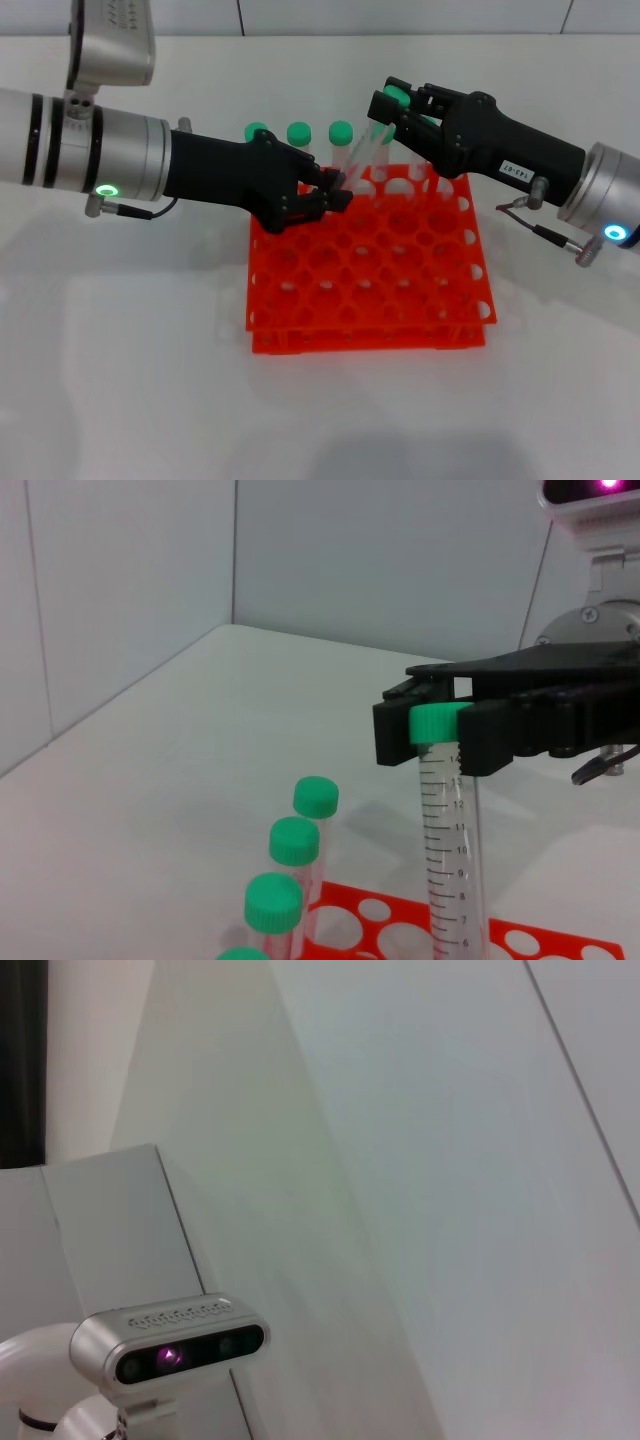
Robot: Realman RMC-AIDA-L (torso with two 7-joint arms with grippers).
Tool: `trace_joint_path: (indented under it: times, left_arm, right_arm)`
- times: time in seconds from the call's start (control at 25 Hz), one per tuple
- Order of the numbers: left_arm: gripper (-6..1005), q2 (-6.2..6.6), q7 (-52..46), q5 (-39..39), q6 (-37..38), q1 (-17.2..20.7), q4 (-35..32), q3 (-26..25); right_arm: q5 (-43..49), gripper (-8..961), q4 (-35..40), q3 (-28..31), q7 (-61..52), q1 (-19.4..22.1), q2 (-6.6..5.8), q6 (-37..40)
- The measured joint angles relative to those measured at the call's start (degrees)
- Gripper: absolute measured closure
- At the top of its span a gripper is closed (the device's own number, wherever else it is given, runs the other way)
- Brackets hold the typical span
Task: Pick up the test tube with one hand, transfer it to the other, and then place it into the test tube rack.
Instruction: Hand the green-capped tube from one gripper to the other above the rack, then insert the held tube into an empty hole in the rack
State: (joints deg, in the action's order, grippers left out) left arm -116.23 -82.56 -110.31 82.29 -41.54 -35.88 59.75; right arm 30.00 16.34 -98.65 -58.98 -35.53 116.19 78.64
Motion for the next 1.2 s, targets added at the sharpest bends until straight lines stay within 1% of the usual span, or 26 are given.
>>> trace_joint_path:
  times: [0.2,0.4,0.52,0.56,0.6,0.68,0.84,0.96,1.04,1.16,1.2]
  left_arm:
    - [699,-0.35,-1.99,0.14,-0.08,0.06,-0.91,-0.27]
    - [696,-0.56,-7.66,-0.23,0.45,0.99,-5.32,0.92]
    - [454,-0.59,-11.27,-0.41,0.56,1.76,-8.5,1.81]
    - [431,-0.59,-11.27,-0.41,0.56,1.76,-8.5,1.81]
    - [408,-0.58,-14.63,-1.14,1.21,2.49,-11.78,1.86]
    - [363,-0.58,-17.08,-1.96,1.99,3.02,-14.47,1.85]
    - [272,-0.57,-24.03,-4.0,4.31,4.79,-22.41,1.7]
    - [206,-0.57,-30.05,-5.32,6.92,6.47,-29.95,1.42]
    - [165,-0.57,-33.59,-5.62,8.02,7.97,-34.82,1.39]
    - [105,-0.64,-39.72,-6.33,9.46,11.1,-43.92,1.64]
    - [105,-0.9,-41.49,-6.95,10.09,12.35,-47.08,1.71]
  right_arm:
    - [-0.31,694,0.01,0.05,0.01,0.32,-0.01,0.01]
    - [-0.34,695,0.01,0.04,0.01,0.39,-0.01,0.05]
    - [-0.2,695,0.01,0.04,0.01,0.53,0.0,0.18]
    - [-0.14,695,0.0,0.04,0.01,0.59,0.0,0.21]
    - [-0.1,695,0.01,0.04,0.01,0.76,0.0,0.32]
    - [-0.01,695,0.01,0.04,0.01,1.06,0.0,0.49]
    - [0.12,695,0.0,0.04,0.01,1.16,-0.01,0.54]
    - [0.19,695,0.0,0.02,0.01,1.29,-0.1,0.81]
    - [0.24,695,0.0,-0.03,0.01,1.33,-0.15,1.12]
    - [0.29,695,0.0,-0.12,0.01,1.26,-0.28,1.22]
    - [0.29,695,0.0,-0.12,0.01,1.22,-0.32,1.24]
